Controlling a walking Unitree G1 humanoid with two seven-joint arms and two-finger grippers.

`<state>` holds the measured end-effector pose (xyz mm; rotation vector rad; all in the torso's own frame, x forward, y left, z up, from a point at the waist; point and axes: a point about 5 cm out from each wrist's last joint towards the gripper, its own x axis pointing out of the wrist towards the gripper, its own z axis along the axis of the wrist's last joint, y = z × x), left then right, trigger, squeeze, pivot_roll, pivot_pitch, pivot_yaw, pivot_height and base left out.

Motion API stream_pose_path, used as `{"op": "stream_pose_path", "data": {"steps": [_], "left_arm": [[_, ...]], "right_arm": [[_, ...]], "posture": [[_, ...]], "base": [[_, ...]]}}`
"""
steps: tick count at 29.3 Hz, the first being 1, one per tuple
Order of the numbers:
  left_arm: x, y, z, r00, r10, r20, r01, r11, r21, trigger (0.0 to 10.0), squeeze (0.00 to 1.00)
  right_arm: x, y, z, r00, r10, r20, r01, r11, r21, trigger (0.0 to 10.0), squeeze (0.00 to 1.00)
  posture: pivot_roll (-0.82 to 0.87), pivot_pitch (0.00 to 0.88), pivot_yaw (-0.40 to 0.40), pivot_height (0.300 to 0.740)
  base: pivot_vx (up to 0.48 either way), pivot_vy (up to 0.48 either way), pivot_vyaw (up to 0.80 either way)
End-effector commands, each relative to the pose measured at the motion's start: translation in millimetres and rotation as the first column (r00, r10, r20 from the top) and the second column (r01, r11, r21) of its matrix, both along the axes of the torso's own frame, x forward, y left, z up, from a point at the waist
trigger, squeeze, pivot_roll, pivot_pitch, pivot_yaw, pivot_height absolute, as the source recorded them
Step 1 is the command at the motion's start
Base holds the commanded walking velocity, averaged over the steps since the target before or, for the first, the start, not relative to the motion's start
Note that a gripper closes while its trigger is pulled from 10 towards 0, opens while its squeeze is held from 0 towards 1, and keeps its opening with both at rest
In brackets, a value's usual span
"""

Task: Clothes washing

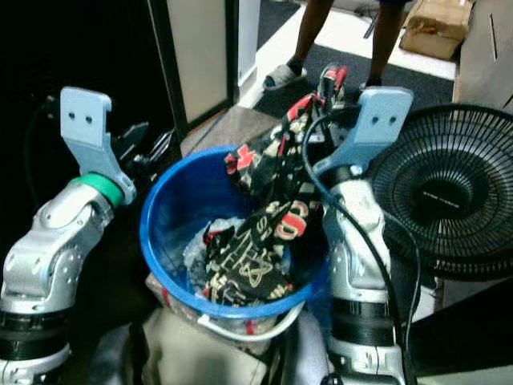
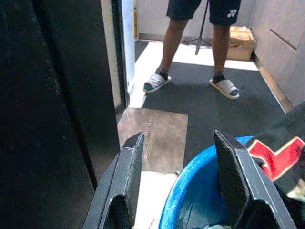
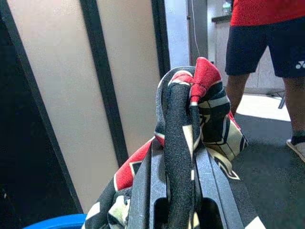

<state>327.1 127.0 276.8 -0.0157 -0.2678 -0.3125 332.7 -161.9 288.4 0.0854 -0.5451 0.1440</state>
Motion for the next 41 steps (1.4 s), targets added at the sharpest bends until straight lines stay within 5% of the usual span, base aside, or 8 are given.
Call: {"op": "stream_pose_path", "data": {"steps": [1,41], "left_arm": [[-0.3,0.7,-3.0,1.000,0.007,-0.005,-0.007,1.000,0.004,10.0,0.00],[4.1,7.1,-7.9,0.999,0.054,-0.005,-0.054,0.999,-0.006,10.0,0.00]], "right_arm": [[-5.3,-0.6,6.3,0.999,-0.010,0.042,0.010,1.000,0.002,10.0,0.00],[-1.5,4.0,2.6,1.000,-0.002,0.031,0.003,1.000,-0.029,10.0,0.00]], "posture": [[0.03,0.179,0.067,0.589],[0.02,0.145,0.047,0.739]], "base": [[0.000,0.000,0.00],[0.000,0.000,0.00]]}}
